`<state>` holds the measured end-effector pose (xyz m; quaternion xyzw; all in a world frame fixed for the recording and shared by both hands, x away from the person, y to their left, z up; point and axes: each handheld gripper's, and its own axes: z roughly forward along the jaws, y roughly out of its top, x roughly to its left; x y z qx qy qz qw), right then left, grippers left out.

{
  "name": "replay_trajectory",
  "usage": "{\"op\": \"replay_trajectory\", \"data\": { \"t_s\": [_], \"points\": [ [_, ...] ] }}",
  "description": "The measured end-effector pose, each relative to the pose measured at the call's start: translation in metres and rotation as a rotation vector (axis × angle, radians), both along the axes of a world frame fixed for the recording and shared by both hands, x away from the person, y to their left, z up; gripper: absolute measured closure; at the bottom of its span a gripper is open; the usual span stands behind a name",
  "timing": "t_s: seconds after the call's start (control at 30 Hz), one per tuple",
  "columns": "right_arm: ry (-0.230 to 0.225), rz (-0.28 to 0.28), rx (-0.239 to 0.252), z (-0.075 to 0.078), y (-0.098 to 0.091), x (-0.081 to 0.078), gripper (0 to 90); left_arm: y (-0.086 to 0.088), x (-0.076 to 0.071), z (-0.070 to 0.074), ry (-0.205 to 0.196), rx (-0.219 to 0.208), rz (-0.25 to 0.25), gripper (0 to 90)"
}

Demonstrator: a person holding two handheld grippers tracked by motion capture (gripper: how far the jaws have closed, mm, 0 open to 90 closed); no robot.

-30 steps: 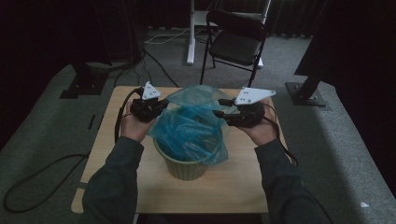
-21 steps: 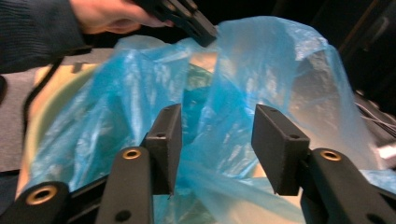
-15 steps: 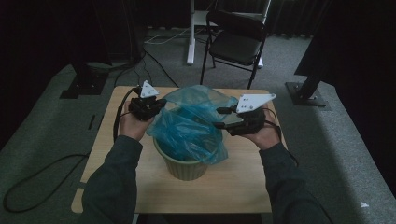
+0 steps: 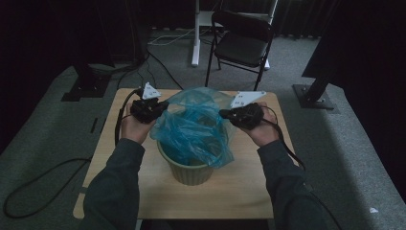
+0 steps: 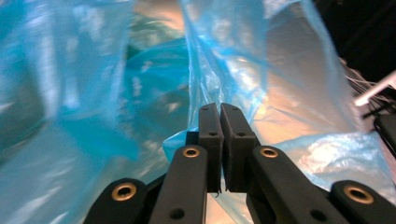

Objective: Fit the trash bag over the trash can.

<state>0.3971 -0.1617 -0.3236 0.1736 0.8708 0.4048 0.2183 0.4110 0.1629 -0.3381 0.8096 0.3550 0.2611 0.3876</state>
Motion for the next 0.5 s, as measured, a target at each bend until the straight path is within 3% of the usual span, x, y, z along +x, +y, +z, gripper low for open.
{"op": "replay_trajectory", "data": {
  "t_s": [0.2,0.5],
  "points": [
    [0.005,-0.084,0.013,-0.005,0.004,0.022,87.7,0.005,0.006,-0.006,0.023,-0.009,0.022,88.8],
    [0.039,-0.133,-0.053,-0.022,0.02,0.041,89.3,0.016,0.016,-0.029,0.092,-0.013,0.042,88.8]
  ]
}}
